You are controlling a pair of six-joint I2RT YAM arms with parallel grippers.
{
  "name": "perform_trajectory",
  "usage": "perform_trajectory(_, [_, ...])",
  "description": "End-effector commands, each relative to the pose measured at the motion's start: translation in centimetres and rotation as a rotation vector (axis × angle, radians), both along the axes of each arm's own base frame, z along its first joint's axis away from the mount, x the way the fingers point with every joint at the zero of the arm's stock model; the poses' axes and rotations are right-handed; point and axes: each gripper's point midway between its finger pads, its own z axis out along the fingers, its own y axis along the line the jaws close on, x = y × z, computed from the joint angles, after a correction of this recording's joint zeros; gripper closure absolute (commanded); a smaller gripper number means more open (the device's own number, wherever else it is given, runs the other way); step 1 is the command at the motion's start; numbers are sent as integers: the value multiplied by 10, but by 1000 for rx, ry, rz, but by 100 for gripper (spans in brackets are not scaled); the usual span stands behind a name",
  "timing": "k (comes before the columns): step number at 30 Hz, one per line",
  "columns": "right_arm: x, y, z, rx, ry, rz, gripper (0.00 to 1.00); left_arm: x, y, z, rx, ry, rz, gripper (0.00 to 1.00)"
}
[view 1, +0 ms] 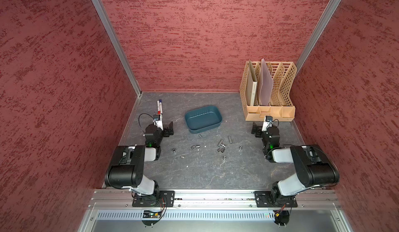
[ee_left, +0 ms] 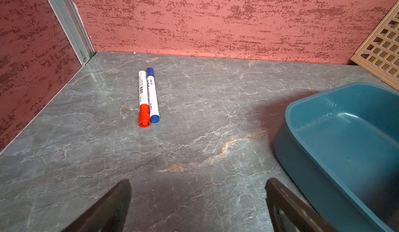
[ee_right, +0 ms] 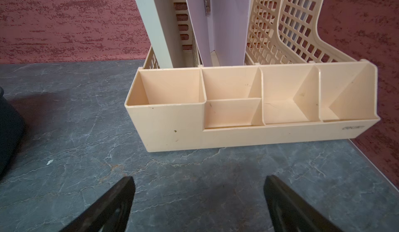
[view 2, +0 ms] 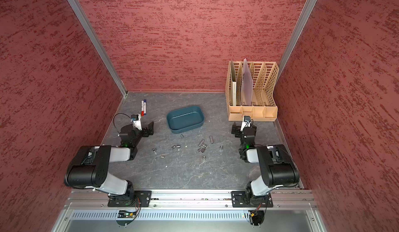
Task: Put the socket on the desktop into the storage box
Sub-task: Pick up the socket head at the center of the board.
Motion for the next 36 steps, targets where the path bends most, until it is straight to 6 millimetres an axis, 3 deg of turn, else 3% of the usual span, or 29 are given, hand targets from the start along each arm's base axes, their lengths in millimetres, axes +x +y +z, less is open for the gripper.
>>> perform_trajectory(1, [7,-7,15,-11,-53,-30,2,7,3,11,-16,-38,4,0])
perform_trajectory(22, [7,-6,15,-9,-53,-29,2,7,3,10,-19,-35,4,0])
perform_trajectory(24, [3,-10,21,-6,-75,-47,2,8,15,12,-21,-22,83,0])
perform_trajectory(30, [-38,-19,44,12,-252,-92,2,4,19,40,-1,-10,132,0])
perform_trajectory(31, [-44,-23,57,20,-288,-113,2,3,22,48,-3,-11,153,0])
perform_trajectory(36, [-47,-23,104,95,-253,-126,2,0,31,101,-153,-13,253,0])
